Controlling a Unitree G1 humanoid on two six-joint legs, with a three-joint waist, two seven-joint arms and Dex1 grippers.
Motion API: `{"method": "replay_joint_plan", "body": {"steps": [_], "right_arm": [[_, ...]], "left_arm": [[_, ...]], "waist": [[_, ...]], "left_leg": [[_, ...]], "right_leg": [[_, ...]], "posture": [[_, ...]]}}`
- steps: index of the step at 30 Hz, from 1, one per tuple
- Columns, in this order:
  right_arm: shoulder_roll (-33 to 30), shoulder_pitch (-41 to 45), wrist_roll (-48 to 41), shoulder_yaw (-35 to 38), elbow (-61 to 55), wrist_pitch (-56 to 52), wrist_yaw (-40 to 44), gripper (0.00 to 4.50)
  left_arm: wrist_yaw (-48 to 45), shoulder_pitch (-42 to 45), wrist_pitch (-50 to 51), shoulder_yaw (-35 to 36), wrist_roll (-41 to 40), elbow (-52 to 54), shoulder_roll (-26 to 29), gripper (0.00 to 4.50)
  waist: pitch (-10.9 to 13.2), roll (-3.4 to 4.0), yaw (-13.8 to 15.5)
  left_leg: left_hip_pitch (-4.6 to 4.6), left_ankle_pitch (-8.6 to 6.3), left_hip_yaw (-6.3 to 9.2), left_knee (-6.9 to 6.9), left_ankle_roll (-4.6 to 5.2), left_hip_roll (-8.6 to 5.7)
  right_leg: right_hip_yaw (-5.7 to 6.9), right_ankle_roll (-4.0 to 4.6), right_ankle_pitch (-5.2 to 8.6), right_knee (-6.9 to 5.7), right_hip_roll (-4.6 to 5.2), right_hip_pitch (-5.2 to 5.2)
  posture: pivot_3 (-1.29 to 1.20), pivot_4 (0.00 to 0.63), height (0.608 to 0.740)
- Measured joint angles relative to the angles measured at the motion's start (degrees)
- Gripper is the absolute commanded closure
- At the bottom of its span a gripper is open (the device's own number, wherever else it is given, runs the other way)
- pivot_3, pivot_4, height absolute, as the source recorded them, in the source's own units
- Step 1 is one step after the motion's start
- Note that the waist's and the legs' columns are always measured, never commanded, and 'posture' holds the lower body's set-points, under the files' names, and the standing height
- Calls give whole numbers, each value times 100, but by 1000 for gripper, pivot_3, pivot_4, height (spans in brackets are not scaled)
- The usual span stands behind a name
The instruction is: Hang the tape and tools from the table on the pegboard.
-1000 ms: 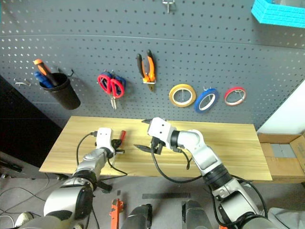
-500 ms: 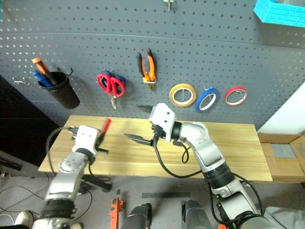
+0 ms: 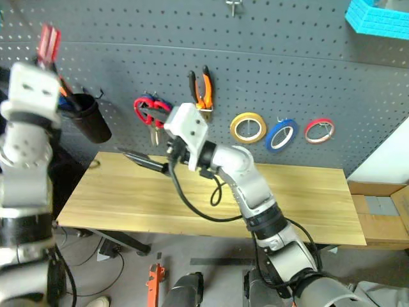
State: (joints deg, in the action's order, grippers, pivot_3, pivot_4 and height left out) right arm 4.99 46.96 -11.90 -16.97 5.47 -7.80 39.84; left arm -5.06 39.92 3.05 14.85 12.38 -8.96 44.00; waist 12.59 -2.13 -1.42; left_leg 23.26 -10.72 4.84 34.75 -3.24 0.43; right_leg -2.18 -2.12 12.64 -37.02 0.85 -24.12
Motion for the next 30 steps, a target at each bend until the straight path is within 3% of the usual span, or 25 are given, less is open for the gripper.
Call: {"method": "replay_joint_plan", "body": {"steps": [8, 13, 20, 30], "right_arm": [[246, 589, 405, 17, 916, 445, -508, 0], [270, 799, 526, 7, 1308, 631, -665, 0], [276, 812, 558, -114, 1392, 614, -612, 0], [274, 809, 568, -241, 1306, 483, -597, 0]], "left_arm": [[195, 2185, -1863, -379, -31, -3642, 88, 4135], [188, 2619, -2489, -390, -208, -5008, 38, 4135], [191, 2675, -2874, -427, -339, -5868, -2, 4135], [207, 2667, -3003, -422, -529, -6047, -207, 4135]], "waist": [[13, -11, -11], [66, -14, -27], [160, -51, -25], [235, -51, -15]], "left_leg": [[28, -1, -6, 8, 0, 4], [40, -2, -8, 8, 1, 10], [85, -1, -8, 20, 1, 8], [86, 1, -5, 32, 1, 9]], "right_leg": [[-1, -2, -1, -3, -6, -27], [0, -1, -1, -10, -9, -43], [-4, 16, -12, -66, -8, -111], [-2, 2, -1, -91, -9, -116]], "posture": [[41, 209, 740], [35, 240, 740], [27, 264, 740], [27, 271, 740]]}}
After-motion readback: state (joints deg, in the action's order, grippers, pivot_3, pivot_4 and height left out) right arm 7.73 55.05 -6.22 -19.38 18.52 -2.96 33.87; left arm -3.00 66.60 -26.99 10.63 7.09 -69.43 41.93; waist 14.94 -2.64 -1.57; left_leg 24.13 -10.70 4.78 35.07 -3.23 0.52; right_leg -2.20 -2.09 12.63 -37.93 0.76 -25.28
